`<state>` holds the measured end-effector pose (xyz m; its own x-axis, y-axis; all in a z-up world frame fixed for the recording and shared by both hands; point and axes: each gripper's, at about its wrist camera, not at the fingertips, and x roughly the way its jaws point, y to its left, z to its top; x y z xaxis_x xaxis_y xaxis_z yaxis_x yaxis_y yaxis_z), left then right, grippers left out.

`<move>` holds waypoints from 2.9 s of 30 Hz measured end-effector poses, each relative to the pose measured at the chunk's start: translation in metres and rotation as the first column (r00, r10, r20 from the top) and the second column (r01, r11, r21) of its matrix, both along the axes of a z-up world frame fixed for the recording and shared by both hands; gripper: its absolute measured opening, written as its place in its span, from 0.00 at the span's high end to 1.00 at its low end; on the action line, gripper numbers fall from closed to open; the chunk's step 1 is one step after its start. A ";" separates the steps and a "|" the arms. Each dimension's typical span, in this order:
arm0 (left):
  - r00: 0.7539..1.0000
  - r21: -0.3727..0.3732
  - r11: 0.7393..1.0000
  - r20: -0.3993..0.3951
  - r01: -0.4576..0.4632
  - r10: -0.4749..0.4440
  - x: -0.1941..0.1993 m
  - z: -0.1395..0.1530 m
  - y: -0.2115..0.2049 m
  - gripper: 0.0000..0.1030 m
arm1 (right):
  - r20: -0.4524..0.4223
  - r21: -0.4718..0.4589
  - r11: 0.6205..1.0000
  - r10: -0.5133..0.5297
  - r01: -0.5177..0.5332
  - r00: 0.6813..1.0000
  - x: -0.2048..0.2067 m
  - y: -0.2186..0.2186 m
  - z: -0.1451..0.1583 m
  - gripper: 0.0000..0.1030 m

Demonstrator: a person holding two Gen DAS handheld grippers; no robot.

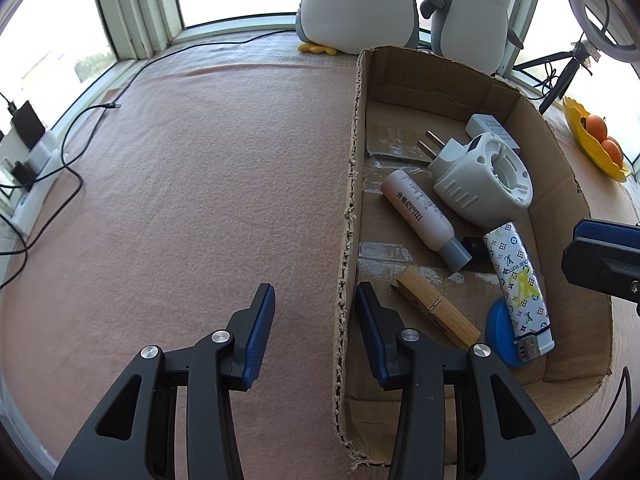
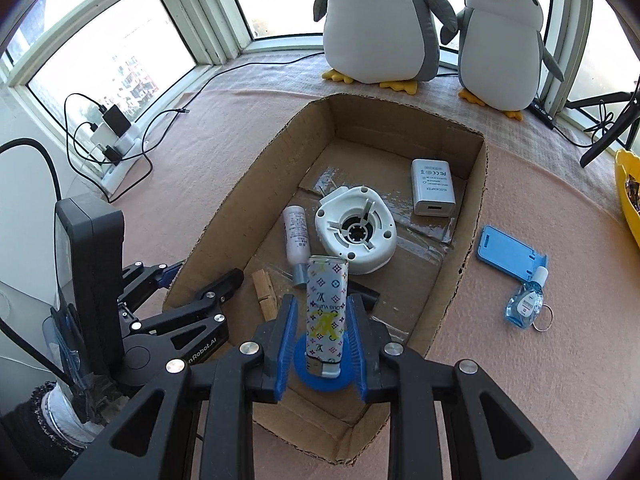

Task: Organize rigid objects
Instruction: 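Carry the patterned case with the right tool into the box and release, then move the right tool to the blue eye-drop bottle and grasp it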

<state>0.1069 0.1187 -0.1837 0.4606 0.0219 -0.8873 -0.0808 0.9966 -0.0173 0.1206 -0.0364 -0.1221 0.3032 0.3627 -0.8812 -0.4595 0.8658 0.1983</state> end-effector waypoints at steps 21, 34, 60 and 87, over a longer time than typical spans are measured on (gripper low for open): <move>1.000 0.004 1.000 0.001 -0.001 0.001 0.001 -0.001 -0.001 0.60 | 0.031 0.030 0.985 -0.168 0.167 0.985 0.004 -0.078 0.016 0.67; 1.000 0.004 1.000 0.002 -0.001 0.001 0.001 -0.001 -0.001 0.60 | -0.132 0.059 0.923 -0.370 0.380 0.920 0.045 -0.150 -0.010 0.66; 1.000 -0.006 1.000 0.003 -0.003 0.003 0.001 -0.001 -0.003 0.60 | -0.183 -0.150 0.923 -0.378 0.354 0.908 0.092 -0.128 -0.061 0.67; 1.000 -0.006 1.000 0.004 -0.003 0.003 0.000 -0.001 -0.003 0.60 | -0.132 -0.211 0.937 -0.309 0.278 0.942 0.081 -0.115 -0.057 0.73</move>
<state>0.1073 0.1154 -0.1844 0.4641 0.0174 -0.8856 -0.0833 0.9962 -0.0241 0.2013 -0.1511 -0.1790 0.2202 0.1031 -0.9700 -0.1552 0.9854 0.0695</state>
